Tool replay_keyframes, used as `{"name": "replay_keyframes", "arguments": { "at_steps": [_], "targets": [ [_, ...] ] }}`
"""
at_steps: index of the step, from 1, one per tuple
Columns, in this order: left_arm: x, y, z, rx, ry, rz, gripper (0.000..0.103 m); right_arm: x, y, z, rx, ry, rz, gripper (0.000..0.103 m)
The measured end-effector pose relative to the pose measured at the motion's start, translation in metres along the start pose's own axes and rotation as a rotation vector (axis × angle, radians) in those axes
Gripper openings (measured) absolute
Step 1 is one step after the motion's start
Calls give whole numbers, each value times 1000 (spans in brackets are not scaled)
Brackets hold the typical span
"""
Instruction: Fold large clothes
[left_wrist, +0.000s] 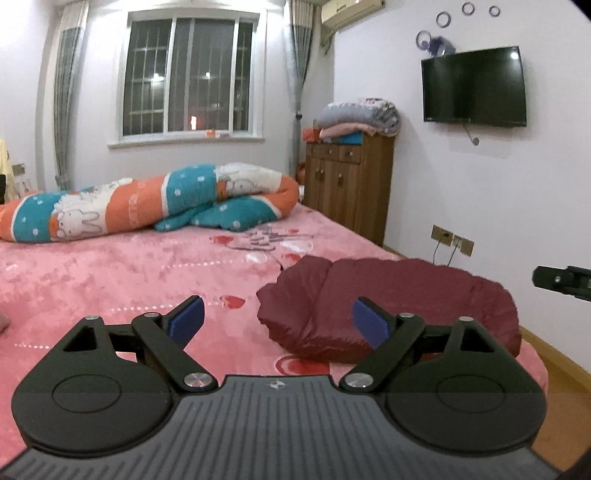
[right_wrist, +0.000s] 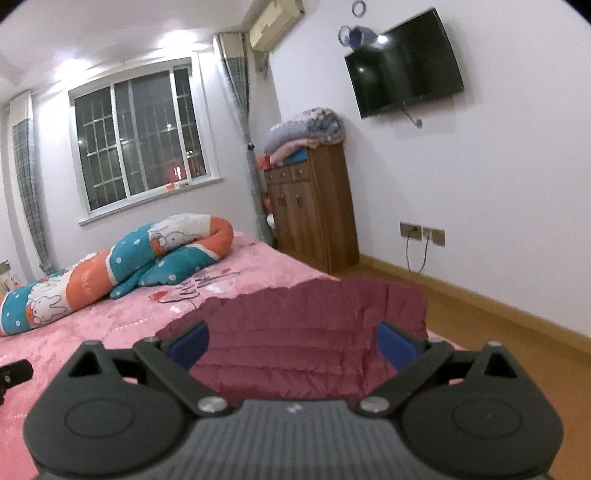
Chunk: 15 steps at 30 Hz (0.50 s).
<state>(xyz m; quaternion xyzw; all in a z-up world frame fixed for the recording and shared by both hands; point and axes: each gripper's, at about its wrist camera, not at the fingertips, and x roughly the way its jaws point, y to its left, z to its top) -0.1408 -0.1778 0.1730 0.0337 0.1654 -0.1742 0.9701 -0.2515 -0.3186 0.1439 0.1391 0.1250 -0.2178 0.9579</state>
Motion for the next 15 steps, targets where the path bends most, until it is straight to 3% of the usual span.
{"name": "replay_keyframes", "arguments": {
  "at_steps": [15],
  "targets": [
    [-24,-3,-4,21,-64,19,103,-34,25,4,-60,-68,12,101]
  ]
}}
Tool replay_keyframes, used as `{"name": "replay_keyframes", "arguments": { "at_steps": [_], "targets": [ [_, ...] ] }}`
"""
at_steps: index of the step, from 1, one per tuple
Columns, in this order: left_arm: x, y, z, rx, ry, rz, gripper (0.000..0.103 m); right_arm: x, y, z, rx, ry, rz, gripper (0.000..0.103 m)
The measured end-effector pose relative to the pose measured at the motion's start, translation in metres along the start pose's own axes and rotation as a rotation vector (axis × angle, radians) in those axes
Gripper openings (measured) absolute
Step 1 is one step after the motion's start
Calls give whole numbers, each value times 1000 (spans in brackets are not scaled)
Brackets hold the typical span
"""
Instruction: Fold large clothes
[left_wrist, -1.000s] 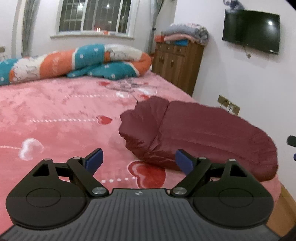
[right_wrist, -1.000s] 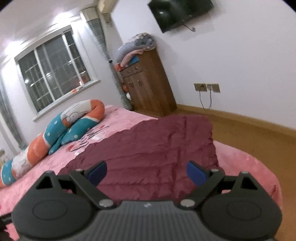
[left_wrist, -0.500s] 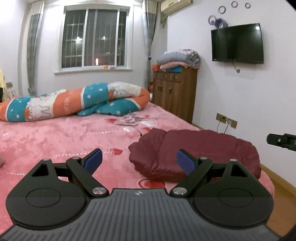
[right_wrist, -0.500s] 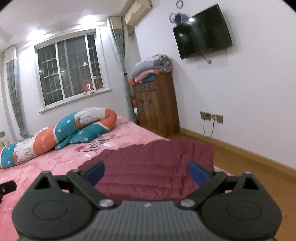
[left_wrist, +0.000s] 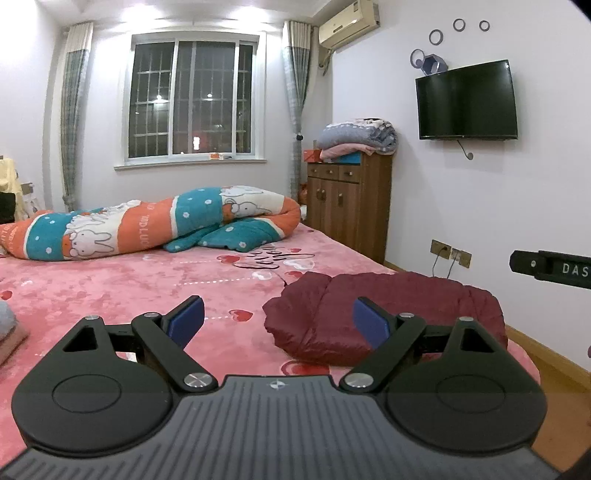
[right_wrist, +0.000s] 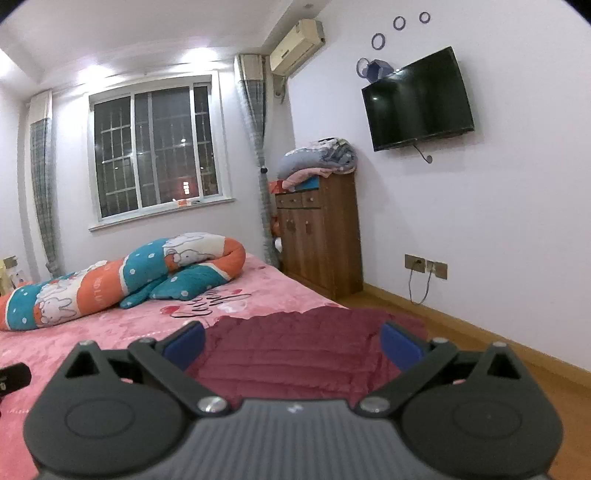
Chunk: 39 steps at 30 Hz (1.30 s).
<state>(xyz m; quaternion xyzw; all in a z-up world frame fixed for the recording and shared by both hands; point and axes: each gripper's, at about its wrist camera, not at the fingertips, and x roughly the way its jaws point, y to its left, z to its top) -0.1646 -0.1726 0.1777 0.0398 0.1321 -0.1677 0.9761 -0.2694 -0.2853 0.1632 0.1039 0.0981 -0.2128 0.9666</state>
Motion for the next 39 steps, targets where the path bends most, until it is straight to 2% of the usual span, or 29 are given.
{"name": "replay_keyframes", "arguments": {
  "at_steps": [17,39],
  "targets": [
    [-5,-9,-3,-10,-19,26,103,-5,7,-4,-17,4,8,102],
    [-10,-10,-8,-9,6,63,103,1,9,-12,-11,33,5,102]
  ]
}}
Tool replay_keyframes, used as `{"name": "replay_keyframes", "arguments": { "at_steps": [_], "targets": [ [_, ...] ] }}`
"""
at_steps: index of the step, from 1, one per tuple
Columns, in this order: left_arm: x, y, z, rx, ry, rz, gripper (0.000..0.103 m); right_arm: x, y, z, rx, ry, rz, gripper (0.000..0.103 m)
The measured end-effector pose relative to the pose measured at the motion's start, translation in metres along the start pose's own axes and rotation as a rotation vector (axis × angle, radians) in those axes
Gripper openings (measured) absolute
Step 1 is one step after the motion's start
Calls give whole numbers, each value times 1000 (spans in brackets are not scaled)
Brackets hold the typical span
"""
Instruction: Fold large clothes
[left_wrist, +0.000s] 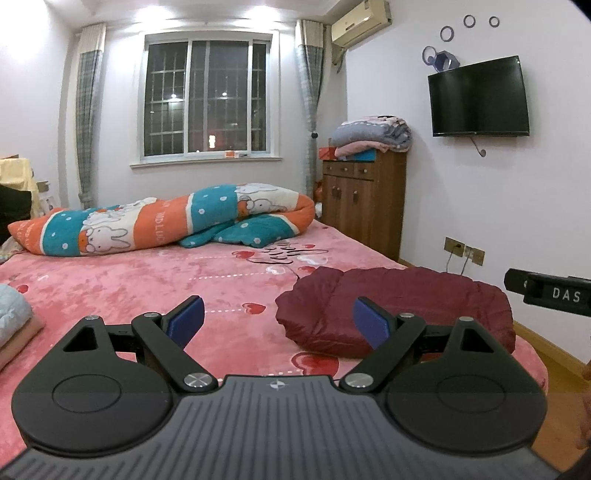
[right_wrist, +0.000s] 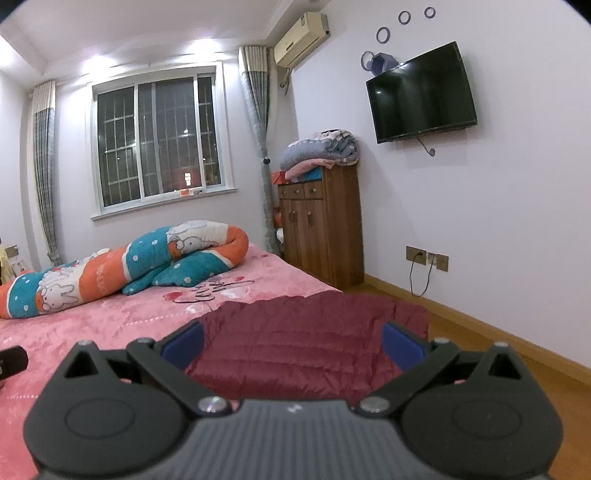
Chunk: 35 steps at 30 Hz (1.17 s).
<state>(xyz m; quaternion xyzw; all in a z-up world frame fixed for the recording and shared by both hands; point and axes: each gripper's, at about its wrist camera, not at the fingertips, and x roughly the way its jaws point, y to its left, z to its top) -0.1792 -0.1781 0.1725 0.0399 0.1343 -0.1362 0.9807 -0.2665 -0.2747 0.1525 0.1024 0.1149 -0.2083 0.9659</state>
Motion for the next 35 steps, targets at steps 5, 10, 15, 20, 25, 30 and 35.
{"name": "replay_keyframes", "arguments": {
  "at_steps": [5,10,15,20,25,30,35],
  "targets": [
    [0,0,0,-7,13,8,103,3,2,-4,-3,9,10,102],
    [2,-1,-3,-4,29,22,103,3,-1,-10,4,11,10,102],
    [4,-3,-4,-1,49,27,103,4,-4,-13,19,16,4,102],
    [6,-3,-5,-1,66,33,103,5,-6,-15,22,26,7,102],
    [11,1,-8,-24,99,35,103,9,-4,-19,13,43,16,102],
    [21,11,-14,-70,132,36,103,18,3,-27,-7,76,27,102],
    [38,18,-23,-91,180,67,103,29,11,-35,-23,110,41,102]
  ]
}}
